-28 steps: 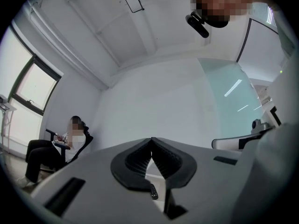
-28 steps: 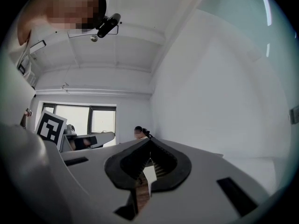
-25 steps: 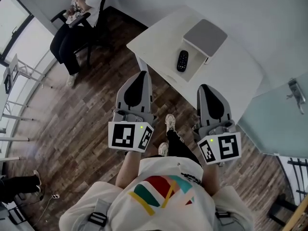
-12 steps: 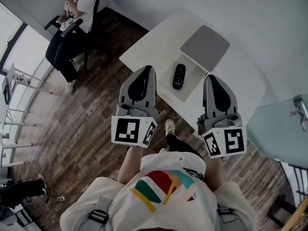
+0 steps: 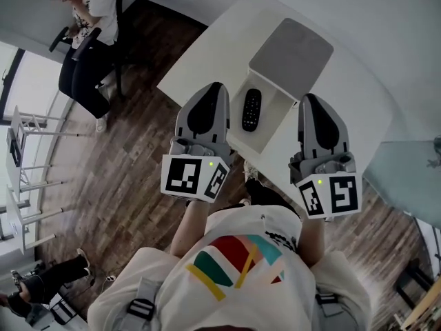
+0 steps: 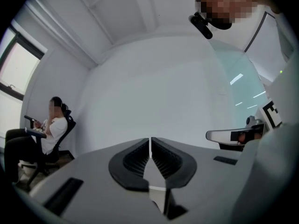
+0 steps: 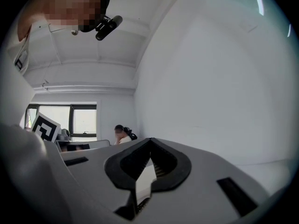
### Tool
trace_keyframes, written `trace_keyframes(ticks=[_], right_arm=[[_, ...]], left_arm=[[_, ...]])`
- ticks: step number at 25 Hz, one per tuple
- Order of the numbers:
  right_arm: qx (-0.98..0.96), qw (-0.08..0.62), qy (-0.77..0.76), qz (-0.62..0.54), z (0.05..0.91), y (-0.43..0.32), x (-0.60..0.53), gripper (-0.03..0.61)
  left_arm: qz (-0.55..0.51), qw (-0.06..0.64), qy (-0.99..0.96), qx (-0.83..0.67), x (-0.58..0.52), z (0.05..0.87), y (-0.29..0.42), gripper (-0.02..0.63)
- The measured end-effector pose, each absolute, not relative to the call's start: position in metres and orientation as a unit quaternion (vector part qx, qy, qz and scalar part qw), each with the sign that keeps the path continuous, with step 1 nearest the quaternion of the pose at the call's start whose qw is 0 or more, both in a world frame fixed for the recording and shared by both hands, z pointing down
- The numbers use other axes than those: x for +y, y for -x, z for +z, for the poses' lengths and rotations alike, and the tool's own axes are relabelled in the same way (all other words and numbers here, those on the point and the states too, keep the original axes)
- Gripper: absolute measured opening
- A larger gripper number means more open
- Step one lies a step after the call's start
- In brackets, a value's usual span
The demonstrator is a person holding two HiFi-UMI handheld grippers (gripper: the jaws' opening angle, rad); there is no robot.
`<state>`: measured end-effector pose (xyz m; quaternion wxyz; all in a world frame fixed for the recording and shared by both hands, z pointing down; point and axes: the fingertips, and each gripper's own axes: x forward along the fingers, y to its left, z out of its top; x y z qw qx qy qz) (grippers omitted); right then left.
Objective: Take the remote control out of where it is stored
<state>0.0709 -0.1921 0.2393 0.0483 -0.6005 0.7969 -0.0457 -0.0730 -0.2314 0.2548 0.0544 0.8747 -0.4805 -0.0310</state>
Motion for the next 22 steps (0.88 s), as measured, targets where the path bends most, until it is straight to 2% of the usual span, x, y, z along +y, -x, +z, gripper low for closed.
trace_keyframes(ticks=[7,16,22], right_arm=[[0.794,0.052,0.600,-0.084,0.263,-0.093,-0.229,0.002],[0.801,0.050,0.584,-0.122,0.292,-0.086,-0.256,0.002],[0.794,0.056,0.588,-0.143,0.298,-0.093,-0.268,0.002]], left_arm=[[0.013,0.061,-0.872,-0.485,-0.271,0.275,0.049,0.008],[0.022,0.082,-0.884,-0.459,-0.286,0.300,0.039,0.008],[0.071,0.118,-0.899,-0.415,-0.288,0.339,0.013,0.007]])
